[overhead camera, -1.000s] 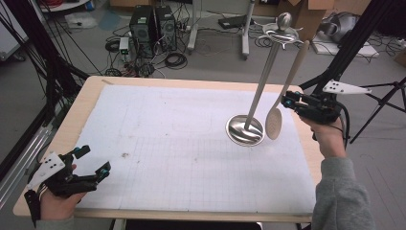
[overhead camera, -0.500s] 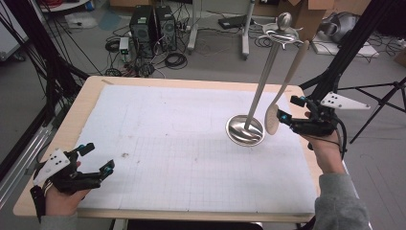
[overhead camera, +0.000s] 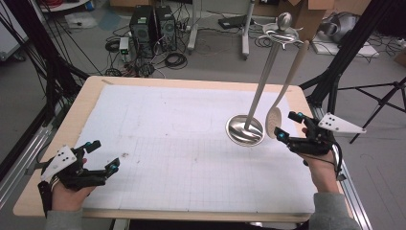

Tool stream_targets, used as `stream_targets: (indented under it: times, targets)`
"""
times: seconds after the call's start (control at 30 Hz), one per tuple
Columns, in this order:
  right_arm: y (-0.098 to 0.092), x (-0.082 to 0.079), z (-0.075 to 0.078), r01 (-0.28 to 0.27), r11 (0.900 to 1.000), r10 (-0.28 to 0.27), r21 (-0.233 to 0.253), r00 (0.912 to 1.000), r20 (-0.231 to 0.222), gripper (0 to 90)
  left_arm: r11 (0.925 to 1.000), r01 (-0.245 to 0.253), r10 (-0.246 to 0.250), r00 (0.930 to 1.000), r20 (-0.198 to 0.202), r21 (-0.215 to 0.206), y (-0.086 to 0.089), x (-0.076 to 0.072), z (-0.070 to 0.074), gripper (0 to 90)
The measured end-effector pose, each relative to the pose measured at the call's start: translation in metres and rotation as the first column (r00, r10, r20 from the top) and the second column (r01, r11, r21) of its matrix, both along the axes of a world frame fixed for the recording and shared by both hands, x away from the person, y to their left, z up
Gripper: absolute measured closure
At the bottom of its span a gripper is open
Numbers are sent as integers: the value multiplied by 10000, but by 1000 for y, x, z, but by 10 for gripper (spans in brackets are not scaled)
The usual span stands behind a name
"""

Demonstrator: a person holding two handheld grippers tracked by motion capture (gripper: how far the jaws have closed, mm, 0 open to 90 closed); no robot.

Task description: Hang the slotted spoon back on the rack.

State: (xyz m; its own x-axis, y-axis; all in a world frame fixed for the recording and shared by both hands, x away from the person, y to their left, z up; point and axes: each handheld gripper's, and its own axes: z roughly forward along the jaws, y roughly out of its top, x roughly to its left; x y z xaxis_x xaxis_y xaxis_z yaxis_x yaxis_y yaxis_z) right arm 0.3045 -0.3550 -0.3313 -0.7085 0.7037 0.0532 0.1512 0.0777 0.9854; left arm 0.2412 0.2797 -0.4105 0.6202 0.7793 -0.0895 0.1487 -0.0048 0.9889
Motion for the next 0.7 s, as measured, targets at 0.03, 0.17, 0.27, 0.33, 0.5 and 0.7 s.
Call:
stream_targets:
  times: [0.03, 0.17, 0.27, 0.33, 0.5, 0.7]
  targets:
    - [0, -2, -3, 52, 10000, -52, -42, 10000, -62, 146, 10000, 32, -32, 10000, 5, 40, 0, 1, 0, 28]
    - [-1, -11, -14, -18, 9999, 20, 157, 9999, -128, 146, 9999, 81, -81, 9999, -80, 74, -3, 3, -2, 28]
    - [0, -16, -22, -114, 9995, 119, 295, 9998, -166, 146, 9999, 119, -118, 9999, -109, 86, -4, 4, -3, 28]
    - [1, -19, -27, -55, 9998, 57, 207, 9999, -131, 145, 9998, 147, -146, 9998, -116, 96, -6, 6, -3, 28]
    - [7, -27, -36, -79, 9995, 76, -318, 9999, -73, 145, 9998, 191, -189, 9997, -132, 101, -8, 8, -5, 28]
    - [13, -35, -47, -11, 9975, 7, -711, 10000, -45, 144, 9994, 310, -307, 9994, -176, 159, -11, 12, -7, 27]
